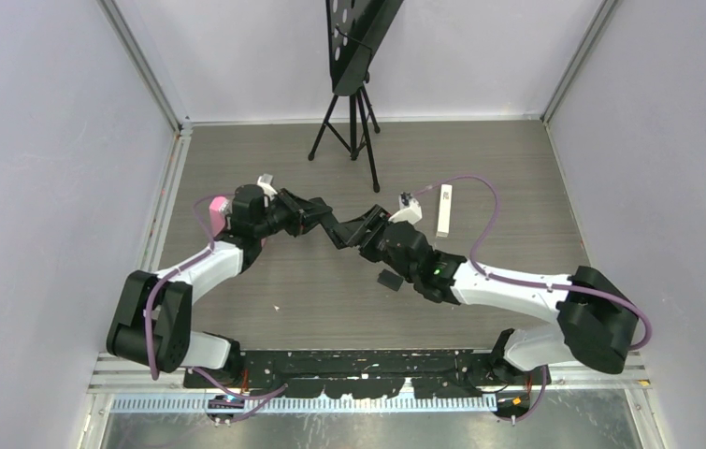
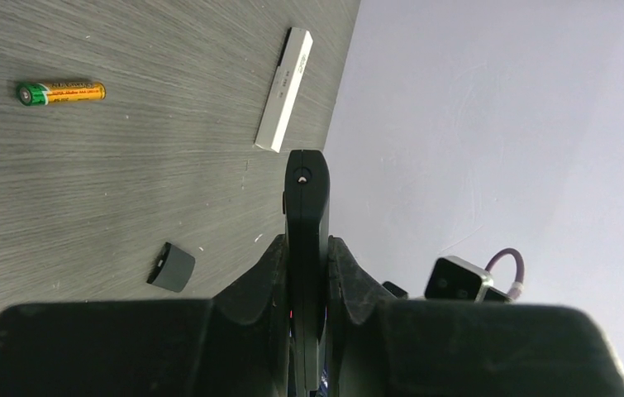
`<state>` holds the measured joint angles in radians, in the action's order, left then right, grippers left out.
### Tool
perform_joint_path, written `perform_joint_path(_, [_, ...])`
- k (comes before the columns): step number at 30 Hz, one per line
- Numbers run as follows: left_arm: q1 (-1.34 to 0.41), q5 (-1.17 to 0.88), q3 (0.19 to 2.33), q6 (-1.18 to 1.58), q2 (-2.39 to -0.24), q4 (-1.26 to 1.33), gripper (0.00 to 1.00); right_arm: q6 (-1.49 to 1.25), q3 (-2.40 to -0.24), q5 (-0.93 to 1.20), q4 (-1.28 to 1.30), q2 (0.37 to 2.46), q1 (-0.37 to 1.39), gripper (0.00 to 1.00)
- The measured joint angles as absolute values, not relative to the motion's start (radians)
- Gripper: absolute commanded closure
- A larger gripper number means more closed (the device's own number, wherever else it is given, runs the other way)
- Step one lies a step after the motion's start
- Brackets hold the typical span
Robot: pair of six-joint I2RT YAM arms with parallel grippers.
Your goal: Load the batteries into the remote control
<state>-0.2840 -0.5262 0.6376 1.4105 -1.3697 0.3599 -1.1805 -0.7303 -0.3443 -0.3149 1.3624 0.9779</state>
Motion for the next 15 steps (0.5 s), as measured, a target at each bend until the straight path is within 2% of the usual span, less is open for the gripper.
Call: perform_joint_path(15, [-0.284, -0.527, 0.64, 1.462, -1.381, 0.416, 1.0, -1.282, -0.667, -0.358, -0.302, 1.221, 0.978, 0.29])
